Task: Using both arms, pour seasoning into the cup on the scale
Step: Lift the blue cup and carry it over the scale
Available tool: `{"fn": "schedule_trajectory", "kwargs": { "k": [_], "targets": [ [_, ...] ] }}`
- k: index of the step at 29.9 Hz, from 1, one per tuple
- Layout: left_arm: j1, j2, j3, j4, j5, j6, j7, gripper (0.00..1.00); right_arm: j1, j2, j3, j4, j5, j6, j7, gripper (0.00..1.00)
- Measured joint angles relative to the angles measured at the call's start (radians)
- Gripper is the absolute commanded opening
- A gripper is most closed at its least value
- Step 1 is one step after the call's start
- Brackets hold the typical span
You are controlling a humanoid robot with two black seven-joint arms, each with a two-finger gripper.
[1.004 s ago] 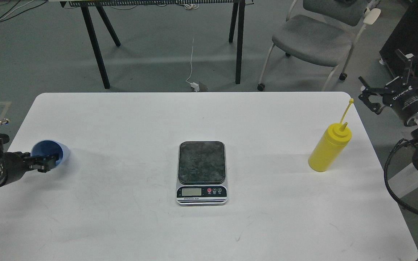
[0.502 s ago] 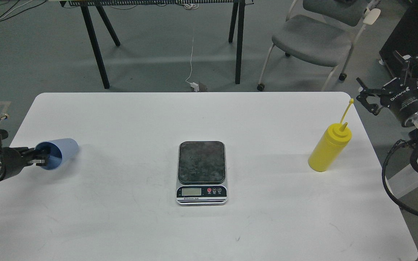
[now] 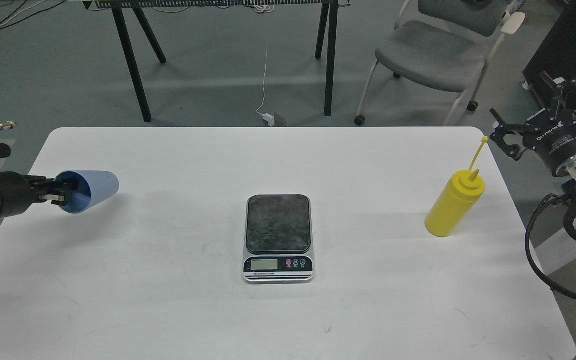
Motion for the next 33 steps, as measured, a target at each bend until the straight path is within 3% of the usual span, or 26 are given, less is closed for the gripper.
{"fn": "schedule_trajectory", "kwargs": {
  "k": [7,13,21,33],
  "targets": [
    [-0.215,-0.028,-0.001,-0.16,0.21,-0.213,0.0,0.01,-0.003,0.001,0.002,-0.004,0.0,0.0,0.0,1.0],
    [-0.34,-0.165,-0.001,-0.24,0.331,-0.357,0.0,0.02,-0.014,0.001,0.007,-0.002,0.0,0.0,0.006,1.0],
    [-0.392,-0.3,0.001,-0.346,0.431,-0.377,0.0,0.03,-0.035,0.001,0.015,-0.002,0.0,0.0,0.008,1.0],
    [-0.528,-0.442,0.12,-0.353,0.423,-0.377,0.0,0.04,-0.045,0.021,0.015,-0.003,0.0,0.0,0.01,1.0]
  ]
}}
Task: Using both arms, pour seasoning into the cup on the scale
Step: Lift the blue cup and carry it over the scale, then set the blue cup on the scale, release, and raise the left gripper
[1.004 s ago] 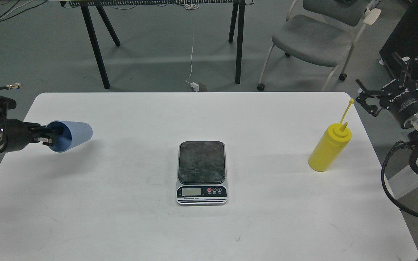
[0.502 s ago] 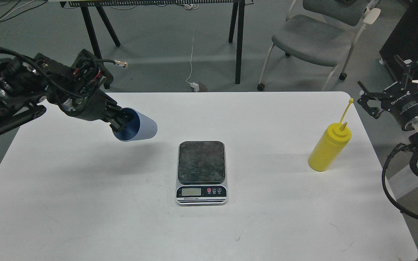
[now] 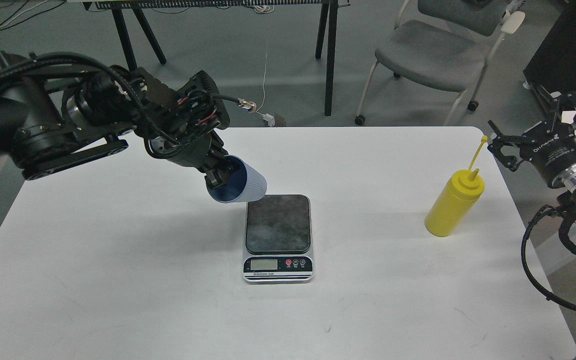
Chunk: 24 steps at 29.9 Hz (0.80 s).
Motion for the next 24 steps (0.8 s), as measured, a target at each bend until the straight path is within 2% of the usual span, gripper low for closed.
{"fn": "schedule_trajectory", "kwargs": {
  "k": [5,10,16,24],
  "targets": [
    [-0.001,-0.094,0.037,0.016,-0.005,0.0,0.0,0.05,-0.011,0.002,0.0,0.001,0.0,0.0,0.007,1.0],
    [0.003,-0.192,0.065,0.085,-0.008,0.0,0.0,0.05,-0.028,0.002,0.002,0.001,0.0,0.0,0.02,1.0],
    [0.004,-0.262,0.073,0.142,-0.016,0.0,0.0,0.06,-0.043,0.002,0.004,0.002,0.0,0.0,0.027,1.0],
    [0.021,-0.297,0.079,0.173,-0.016,0.0,0.0,0.07,-0.05,0.004,0.006,-0.002,0.0,0.0,0.033,1.0]
  ]
}}
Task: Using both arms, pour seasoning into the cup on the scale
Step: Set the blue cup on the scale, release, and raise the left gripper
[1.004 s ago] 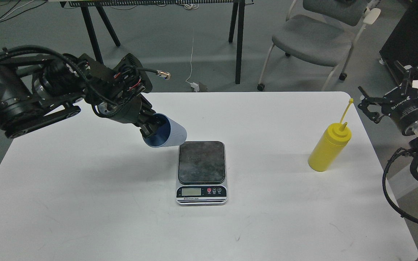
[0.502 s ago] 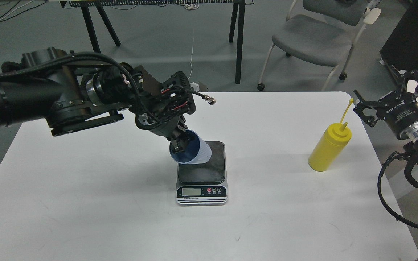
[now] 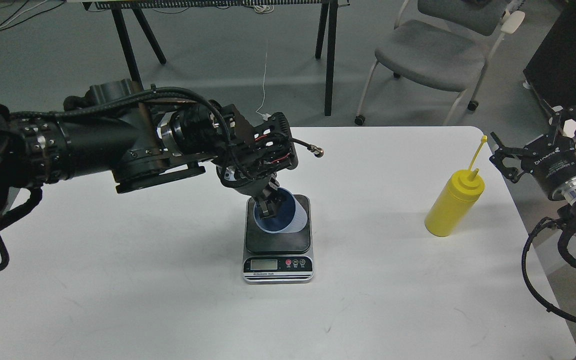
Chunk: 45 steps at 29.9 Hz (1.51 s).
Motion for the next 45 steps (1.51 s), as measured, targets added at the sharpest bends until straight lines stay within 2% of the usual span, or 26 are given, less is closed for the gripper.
{"fn": "schedule_trajectory", "kwargs": {
  "k": [7,20,33,45],
  "targets": [
    [-0.004,-0.002,0.025,0.041,0.002,0.0,0.0,0.09,-0.005,0.025,0.002,-0.001,0.0,0.0,0.001,1.0],
    [-0.002,-0.002,0.033,0.041,0.002,0.0,0.0,0.13,-0.007,0.028,0.005,-0.004,0.0,0.0,0.0,1.0],
    [-0.047,-0.004,0.018,0.038,-0.072,0.0,0.0,0.45,-0.009,0.036,0.003,-0.005,0.0,0.0,0.0,1.0],
    [-0.064,0.017,0.015,0.062,-0.182,0.0,0.0,0.47,-0.02,0.043,0.005,0.0,0.0,0.0,0.0,1.0]
  ]
}}
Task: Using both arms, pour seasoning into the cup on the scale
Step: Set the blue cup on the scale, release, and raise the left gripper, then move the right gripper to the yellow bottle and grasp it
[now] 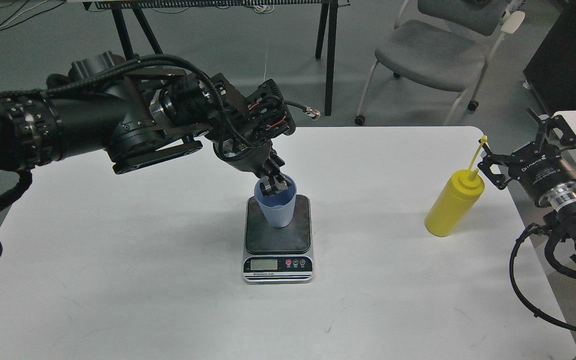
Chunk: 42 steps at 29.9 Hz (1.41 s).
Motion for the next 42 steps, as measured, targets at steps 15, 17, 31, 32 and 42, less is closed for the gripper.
{"fn": "schedule_trajectory", "kwargs": {
  "k": [15,17,31,32,42],
  "targets": [
    [0.084,0.068,-0.429,0.339,-0.777,0.0,0.0,0.92,-0.13,-0.042,0.129,0.052,0.106,0.0,-0.013,1.0],
    [0.105,0.084,-0.454,0.46,-0.982,0.0,0.0,0.96,-0.169,-0.072,0.133,0.09,0.168,0.0,-0.022,1.0],
    [0.483,0.106,-0.595,0.935,-1.769,0.001,0.0,0.99,-0.468,-0.08,0.15,0.333,0.333,0.0,-0.019,1.0],
    [0.504,0.106,-0.619,0.942,-1.772,0.001,0.0,0.99,-0.473,-0.073,0.15,0.336,0.332,0.0,-0.018,1.0],
    [0.572,0.113,-0.71,0.952,-1.783,0.0,0.0,0.99,-0.478,0.019,0.147,0.337,0.316,0.0,-0.018,1.0]
  ]
}}
